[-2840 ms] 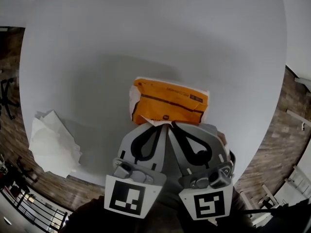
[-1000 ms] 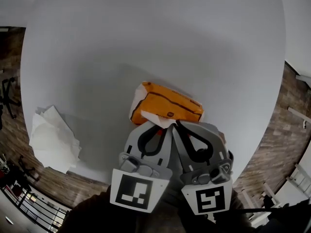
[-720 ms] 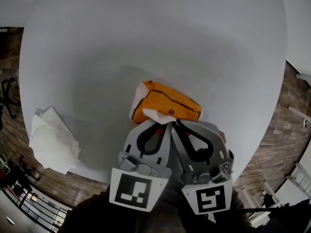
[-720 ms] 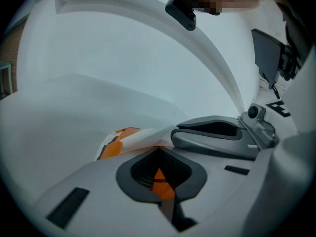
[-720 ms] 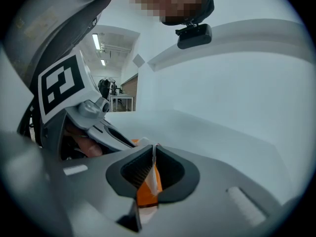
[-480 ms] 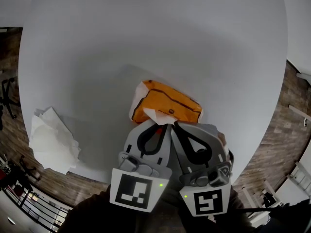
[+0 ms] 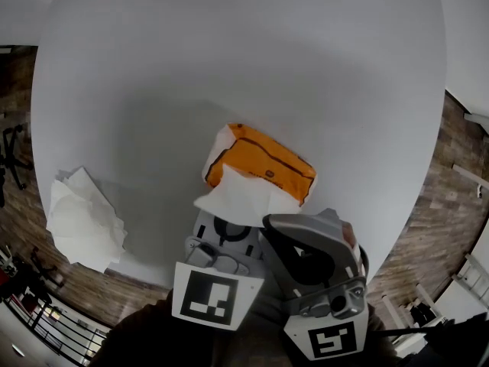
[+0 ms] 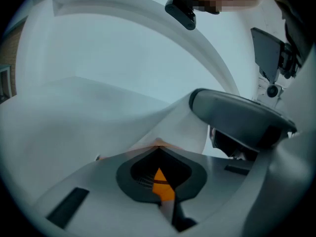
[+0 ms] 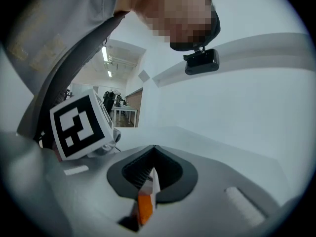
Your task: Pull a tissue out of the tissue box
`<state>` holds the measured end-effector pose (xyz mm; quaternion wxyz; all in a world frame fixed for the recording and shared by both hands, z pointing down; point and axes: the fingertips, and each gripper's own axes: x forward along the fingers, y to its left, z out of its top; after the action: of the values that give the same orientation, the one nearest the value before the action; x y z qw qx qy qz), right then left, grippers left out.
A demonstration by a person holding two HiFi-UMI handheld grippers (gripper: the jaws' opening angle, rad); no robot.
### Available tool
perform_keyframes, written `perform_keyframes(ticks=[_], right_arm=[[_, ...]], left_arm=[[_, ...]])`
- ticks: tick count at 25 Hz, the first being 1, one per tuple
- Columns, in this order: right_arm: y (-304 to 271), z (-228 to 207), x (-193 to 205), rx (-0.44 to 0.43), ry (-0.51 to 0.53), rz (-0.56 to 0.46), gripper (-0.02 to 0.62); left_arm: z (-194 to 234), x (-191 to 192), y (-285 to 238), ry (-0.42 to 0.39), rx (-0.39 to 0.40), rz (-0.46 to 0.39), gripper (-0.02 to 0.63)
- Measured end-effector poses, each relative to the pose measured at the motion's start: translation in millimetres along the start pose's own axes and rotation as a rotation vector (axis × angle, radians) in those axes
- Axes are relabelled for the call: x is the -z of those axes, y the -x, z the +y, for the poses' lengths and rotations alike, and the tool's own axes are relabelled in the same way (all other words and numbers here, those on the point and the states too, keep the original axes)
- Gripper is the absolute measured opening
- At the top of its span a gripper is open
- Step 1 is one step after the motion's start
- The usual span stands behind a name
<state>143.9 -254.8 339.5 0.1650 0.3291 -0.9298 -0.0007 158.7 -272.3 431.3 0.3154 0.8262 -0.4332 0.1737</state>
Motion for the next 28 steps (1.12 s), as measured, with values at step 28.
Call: perform_keyframes(ticks=[28], right_arm=[[79.5, 167.3, -138.8, 0.124, 0.111, -0.173, 0.003]], left_arm=[[-19.8, 5.3, 209.6, -0.017, 0.002, -0.260, 0.000]])
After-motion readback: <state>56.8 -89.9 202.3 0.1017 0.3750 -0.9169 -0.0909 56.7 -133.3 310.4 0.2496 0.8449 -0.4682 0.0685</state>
